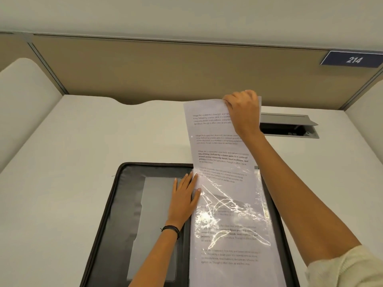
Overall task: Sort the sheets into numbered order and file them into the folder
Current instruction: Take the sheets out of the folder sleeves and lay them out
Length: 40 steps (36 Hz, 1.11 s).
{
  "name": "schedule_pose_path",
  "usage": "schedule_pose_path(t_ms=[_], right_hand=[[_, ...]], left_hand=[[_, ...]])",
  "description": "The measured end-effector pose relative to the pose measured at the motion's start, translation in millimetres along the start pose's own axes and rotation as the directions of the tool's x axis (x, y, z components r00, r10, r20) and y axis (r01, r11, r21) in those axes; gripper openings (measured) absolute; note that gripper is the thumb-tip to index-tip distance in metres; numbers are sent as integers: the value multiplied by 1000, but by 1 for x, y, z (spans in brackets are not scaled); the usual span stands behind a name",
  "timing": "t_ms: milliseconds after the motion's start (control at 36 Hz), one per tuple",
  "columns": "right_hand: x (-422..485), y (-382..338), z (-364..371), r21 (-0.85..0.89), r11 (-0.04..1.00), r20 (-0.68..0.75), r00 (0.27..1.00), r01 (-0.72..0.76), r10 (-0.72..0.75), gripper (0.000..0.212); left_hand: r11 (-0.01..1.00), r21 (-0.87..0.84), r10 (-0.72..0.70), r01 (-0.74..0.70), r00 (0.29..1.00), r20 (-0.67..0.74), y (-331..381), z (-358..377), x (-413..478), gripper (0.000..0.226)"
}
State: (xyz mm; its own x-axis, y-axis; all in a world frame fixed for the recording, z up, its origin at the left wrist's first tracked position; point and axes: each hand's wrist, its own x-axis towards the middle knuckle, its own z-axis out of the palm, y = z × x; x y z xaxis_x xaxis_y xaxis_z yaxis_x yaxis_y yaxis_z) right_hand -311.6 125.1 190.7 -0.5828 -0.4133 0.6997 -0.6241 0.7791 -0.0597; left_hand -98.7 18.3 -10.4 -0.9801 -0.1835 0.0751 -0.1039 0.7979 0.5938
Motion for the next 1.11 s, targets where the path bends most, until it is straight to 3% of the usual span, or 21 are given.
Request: schedule_pose_path(t_ms=[194,306,389,472,556,639,861,944,1111], right_hand=[[19,-8,-22,-37,998,-212,975,59,-65,8],[29,-11,-39,17,999,-342,940,27,-19,17],[30,-13,-50,117,993,-364,931,18,26,22],[20,-16,-56,215,976,-325,944,12,60,20],[6,-14,-76,296,955,-327,937,-17,118,18],[-10,-17,-95,398,916,-333,922,-54,199,21],[-58,-22,-111,584,786,-219,893,-203,394,15],[-73,-17,-118,595,773,-190,895,-222,403,14],[-97,-2,-139,604,762,-136,913,-232,385,21]], left_hand=[[998,69,-2,0,1000,31,0,0,-1,62],[999,52,10,-11,1000,28,-1,1,-2,68],[1000,-6,-9,9,1000,14,-4,1,-3,65],[980,-187,-75,70,997,-17,-4,-4,-4,60],[857,-485,-211,175,977,-20,12,-13,-5,41],[662,-695,-333,278,941,59,28,-27,-9,45],[459,-851,-435,253,900,32,41,-48,-13,78],[484,-851,-447,204,894,-41,50,-58,-18,91],[660,-747,-346,81,915,-207,62,-77,-20,98]])
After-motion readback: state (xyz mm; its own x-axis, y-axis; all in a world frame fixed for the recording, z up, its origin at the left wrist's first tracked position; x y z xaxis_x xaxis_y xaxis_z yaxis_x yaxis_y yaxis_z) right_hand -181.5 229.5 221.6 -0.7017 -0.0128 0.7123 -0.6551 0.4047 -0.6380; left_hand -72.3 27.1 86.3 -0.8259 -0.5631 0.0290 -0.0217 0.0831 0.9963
